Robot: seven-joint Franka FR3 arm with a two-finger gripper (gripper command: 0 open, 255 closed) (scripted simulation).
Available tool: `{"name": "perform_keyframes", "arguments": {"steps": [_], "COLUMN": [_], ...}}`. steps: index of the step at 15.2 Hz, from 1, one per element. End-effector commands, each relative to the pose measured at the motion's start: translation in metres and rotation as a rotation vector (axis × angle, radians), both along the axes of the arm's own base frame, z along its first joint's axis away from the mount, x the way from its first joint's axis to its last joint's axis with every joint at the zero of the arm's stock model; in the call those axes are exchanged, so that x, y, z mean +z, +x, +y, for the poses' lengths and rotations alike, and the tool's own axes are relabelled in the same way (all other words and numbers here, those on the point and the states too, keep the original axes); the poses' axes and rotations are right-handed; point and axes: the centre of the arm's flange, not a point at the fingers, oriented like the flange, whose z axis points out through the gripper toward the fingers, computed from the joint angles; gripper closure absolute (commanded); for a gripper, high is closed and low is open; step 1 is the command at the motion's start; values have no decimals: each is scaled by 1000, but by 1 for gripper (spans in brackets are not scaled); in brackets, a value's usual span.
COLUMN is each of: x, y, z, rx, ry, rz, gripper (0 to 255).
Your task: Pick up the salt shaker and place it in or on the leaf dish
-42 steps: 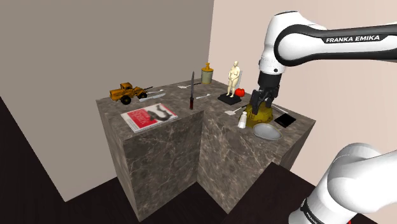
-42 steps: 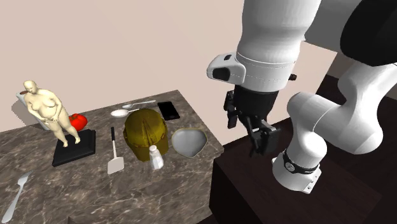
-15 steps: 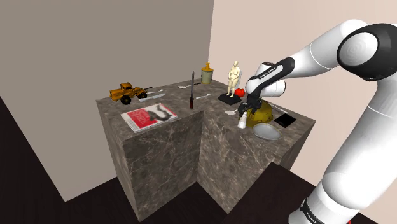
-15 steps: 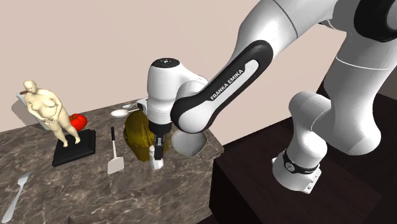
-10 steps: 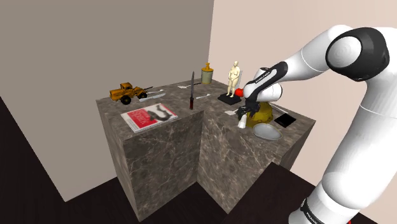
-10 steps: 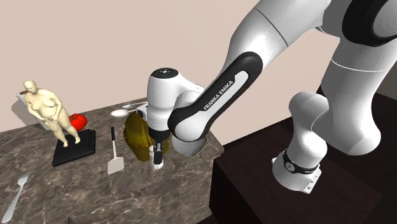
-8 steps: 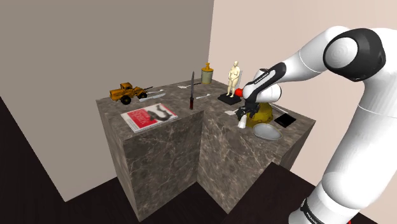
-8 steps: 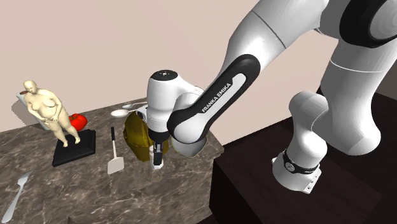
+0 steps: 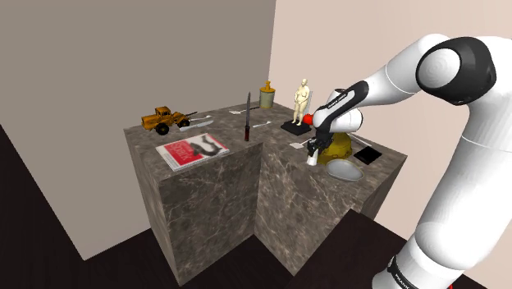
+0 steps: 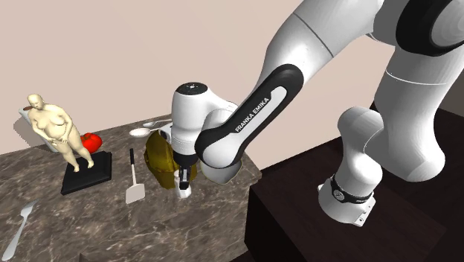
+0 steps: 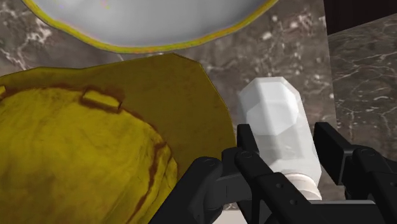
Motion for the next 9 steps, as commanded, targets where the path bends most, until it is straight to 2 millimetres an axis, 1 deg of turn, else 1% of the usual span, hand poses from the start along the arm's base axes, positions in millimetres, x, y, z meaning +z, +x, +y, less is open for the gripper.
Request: {"name": "perform_keyframes", "arguments": {"steps": [1, 8, 9], "x": [0, 0, 5], "y": [0, 0, 0], "z": [0, 0, 0], "rx": [-1, -1, -1], "ry": [0, 0, 0], "rz": [1, 1, 1], "gripper": [255, 255, 255]}}
